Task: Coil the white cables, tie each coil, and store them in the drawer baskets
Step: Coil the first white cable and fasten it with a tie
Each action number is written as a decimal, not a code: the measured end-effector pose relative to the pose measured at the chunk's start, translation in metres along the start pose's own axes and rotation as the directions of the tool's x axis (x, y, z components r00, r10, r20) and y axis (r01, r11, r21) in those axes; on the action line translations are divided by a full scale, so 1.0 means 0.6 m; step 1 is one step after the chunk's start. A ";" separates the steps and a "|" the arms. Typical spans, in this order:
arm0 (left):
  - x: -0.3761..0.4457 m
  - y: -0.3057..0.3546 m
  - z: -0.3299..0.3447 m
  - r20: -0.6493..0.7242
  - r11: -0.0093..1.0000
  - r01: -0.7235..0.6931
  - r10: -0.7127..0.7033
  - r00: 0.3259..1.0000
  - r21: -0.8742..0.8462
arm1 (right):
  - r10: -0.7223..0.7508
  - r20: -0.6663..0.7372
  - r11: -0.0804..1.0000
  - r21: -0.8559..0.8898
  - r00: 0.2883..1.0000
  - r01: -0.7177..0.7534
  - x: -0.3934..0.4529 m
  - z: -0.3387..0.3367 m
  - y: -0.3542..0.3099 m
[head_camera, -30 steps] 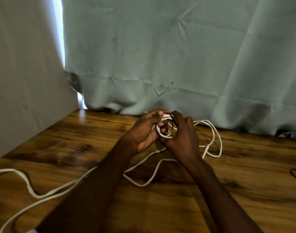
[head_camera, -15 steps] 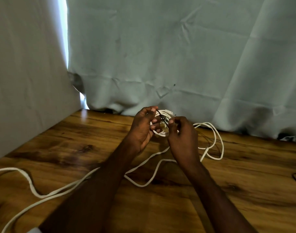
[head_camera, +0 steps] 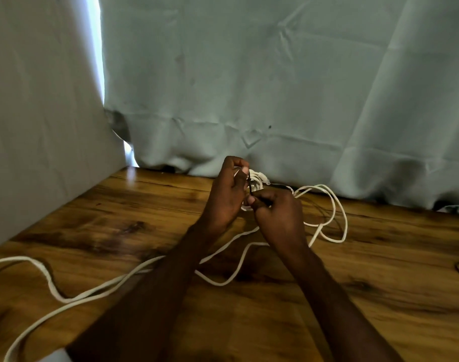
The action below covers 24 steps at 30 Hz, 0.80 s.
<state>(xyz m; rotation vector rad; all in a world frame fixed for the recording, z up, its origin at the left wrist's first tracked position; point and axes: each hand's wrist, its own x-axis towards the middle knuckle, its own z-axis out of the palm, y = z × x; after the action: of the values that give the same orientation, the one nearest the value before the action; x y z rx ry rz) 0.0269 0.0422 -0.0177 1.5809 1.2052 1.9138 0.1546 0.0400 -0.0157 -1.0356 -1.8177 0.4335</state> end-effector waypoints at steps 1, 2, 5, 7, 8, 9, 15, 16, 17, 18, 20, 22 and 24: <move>-0.001 -0.003 -0.002 -0.010 1.000 -0.012 0.013 1.000 0.019 | 0.059 0.016 0.994 0.093 0.998 -0.060 0.003 -0.002 0.000; -0.001 -0.003 -0.003 -0.022 0.999 -0.021 0.021 1.000 0.036 | 0.105 0.034 0.978 0.177 0.994 -0.109 0.006 -0.004 -0.003; -0.001 -0.004 -0.004 -0.031 0.991 -0.061 0.065 0.997 0.120 | 0.121 0.068 0.960 0.244 0.990 -0.134 0.011 -0.009 -0.013; 0.001 -0.007 -0.006 0.002 0.974 -0.110 0.111 0.994 0.199 | 0.104 0.062 0.958 0.263 0.993 -0.116 0.013 -0.017 -0.017; 0.002 -0.008 -0.007 0.021 0.959 -0.138 0.137 0.990 0.249 | 0.081 0.034 0.965 0.246 0.996 -0.087 0.014 -0.022 -0.017; 0.003 -0.009 -0.008 0.036 0.946 -0.155 0.151 0.988 0.285 | 0.039 -0.006 0.981 0.190 0.999 -0.037 0.015 -0.026 -0.017; -0.001 0.013 -0.006 0.200 0.936 -0.198 0.143 0.969 0.290 | -0.260 -0.261 0.953 -0.226 0.930 0.203 0.010 -0.054 -0.013; -0.003 0.019 -0.003 0.232 0.941 -0.196 0.133 0.964 0.276 | -0.262 -0.304 0.943 -0.284 0.916 0.175 0.013 -0.061 -0.010; -0.006 0.027 0.001 0.249 0.951 -0.179 0.114 0.962 0.253 | -0.251 -0.346 0.934 -0.330 0.904 0.133 0.016 -0.068 -0.005; -0.010 0.035 0.006 0.259 0.964 -0.151 0.092 0.961 0.218 | -0.225 -0.386 0.938 -0.335 0.895 0.092 0.020 -0.075 -0.002; -0.017 0.046 0.015 0.268 0.985 -0.085 0.042 0.962 0.153 | -0.136 -0.426 0.980 -0.193 0.895 0.056 0.026 -0.081 -0.001; -0.023 0.050 0.021 0.293 0.992 -0.052 0.017 0.956 0.114 | -0.012 -0.408 0.999 -0.035 0.913 -0.002 0.025 -0.082 -0.008; -0.027 0.053 0.027 0.327 0.996 -0.031 0.000 0.945 0.087 | 0.095 -0.384 0.995 0.006 0.918 -0.100 0.025 -0.086 -0.011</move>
<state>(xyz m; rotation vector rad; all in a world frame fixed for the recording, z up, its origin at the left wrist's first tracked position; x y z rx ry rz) 0.0537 0.0183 -0.0024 1.8705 1.1504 1.5419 0.1935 0.0406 0.0216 -1.1361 -1.4243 0.2542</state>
